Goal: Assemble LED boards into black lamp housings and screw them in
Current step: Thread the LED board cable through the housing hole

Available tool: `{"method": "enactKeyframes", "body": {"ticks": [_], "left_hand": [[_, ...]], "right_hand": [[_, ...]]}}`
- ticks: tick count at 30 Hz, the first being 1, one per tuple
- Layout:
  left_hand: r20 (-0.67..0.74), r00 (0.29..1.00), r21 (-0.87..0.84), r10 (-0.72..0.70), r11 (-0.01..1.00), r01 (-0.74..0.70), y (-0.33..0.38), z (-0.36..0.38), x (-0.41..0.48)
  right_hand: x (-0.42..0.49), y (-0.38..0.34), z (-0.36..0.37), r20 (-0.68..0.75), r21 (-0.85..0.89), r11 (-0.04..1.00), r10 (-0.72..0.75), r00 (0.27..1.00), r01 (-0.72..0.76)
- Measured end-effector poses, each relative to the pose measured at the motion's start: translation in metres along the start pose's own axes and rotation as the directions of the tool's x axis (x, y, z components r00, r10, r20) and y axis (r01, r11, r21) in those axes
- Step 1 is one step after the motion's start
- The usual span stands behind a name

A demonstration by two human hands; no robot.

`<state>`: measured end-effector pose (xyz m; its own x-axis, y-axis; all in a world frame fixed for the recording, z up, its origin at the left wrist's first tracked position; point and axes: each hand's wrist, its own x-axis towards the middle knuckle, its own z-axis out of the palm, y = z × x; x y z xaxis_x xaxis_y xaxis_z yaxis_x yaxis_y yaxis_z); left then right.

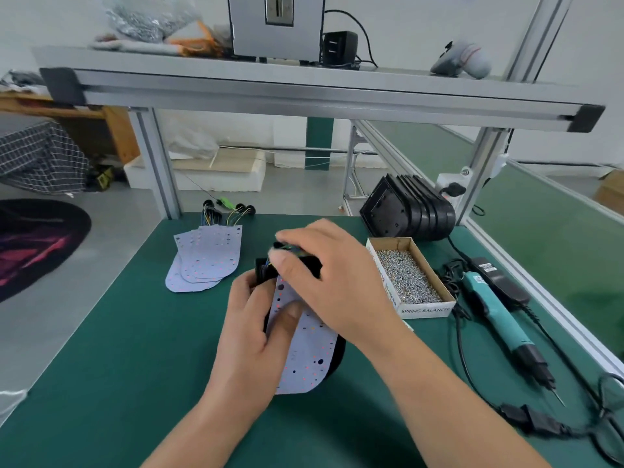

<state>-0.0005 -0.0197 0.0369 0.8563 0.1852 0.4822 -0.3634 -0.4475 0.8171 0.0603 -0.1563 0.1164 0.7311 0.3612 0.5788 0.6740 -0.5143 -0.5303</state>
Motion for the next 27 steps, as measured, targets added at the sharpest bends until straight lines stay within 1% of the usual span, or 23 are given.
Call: {"method": "enactKeyframes", "body": {"ticks": [2,4,6,9,11,13,14,17,20,24,25,27], "left_hand": [[0.015,1.000,-0.005,-0.006,1.000,0.006,0.000,-0.001,0.000],[0.044,0.999,-0.024,0.008,1.000,-0.007,-0.001,-0.001,-0.001],[0.051,0.999,-0.101,0.006,0.995,-0.001,0.001,0.001,-0.005],[0.030,0.996,-0.277,-0.087,0.956,0.092,0.004,0.000,-0.006],[0.055,0.982,-0.367,-0.181,0.911,0.188,0.002,0.000,-0.003],[0.094,0.964,-0.406,-0.247,0.875,0.264,-0.003,-0.002,0.002],[0.105,0.961,-0.411,-0.257,0.868,0.277,-0.006,-0.003,0.005],[0.150,0.957,-0.414,-0.247,0.863,0.288,-0.011,-0.006,0.010],[0.202,0.938,-0.483,-0.282,0.804,0.346,-0.017,-0.008,0.012],[0.233,0.922,-0.547,-0.310,0.742,0.388,-0.019,-0.007,0.011],[0.227,0.920,-0.557,-0.319,0.732,0.391,-0.019,-0.006,0.011],[0.208,0.917,-0.572,-0.339,0.719,0.395,-0.019,-0.005,0.010]], "right_hand": [[-0.001,0.008,0.000,0.058,0.023,0.999,-0.025,0.998,0.023],[-0.003,0.018,0.001,0.031,0.131,0.991,0.003,1.000,-0.007],[-0.004,0.029,0.003,-0.016,0.211,0.977,0.036,0.999,-0.032],[-0.007,0.044,0.007,-0.025,0.328,0.940,0.106,0.994,-0.092],[-0.008,0.051,0.009,-0.020,0.428,0.894,0.158,0.987,-0.134],[-0.007,0.056,0.011,-0.010,0.511,0.844,0.195,0.981,-0.163],[-0.007,0.058,0.013,-0.012,0.535,0.828,0.205,0.979,-0.167],[-0.004,0.060,0.017,-0.075,0.515,0.843,0.227,0.971,-0.157],[-0.001,0.057,0.019,-0.122,0.492,0.858,0.237,0.964,-0.149],[0.001,0.057,0.010,-0.204,0.320,0.941,0.179,0.963,-0.107],[0.002,0.057,0.007,-0.203,0.344,0.932,0.190,0.961,-0.111],[0.003,0.053,0.004,-0.141,0.476,0.862,0.269,0.953,-0.173]]}}
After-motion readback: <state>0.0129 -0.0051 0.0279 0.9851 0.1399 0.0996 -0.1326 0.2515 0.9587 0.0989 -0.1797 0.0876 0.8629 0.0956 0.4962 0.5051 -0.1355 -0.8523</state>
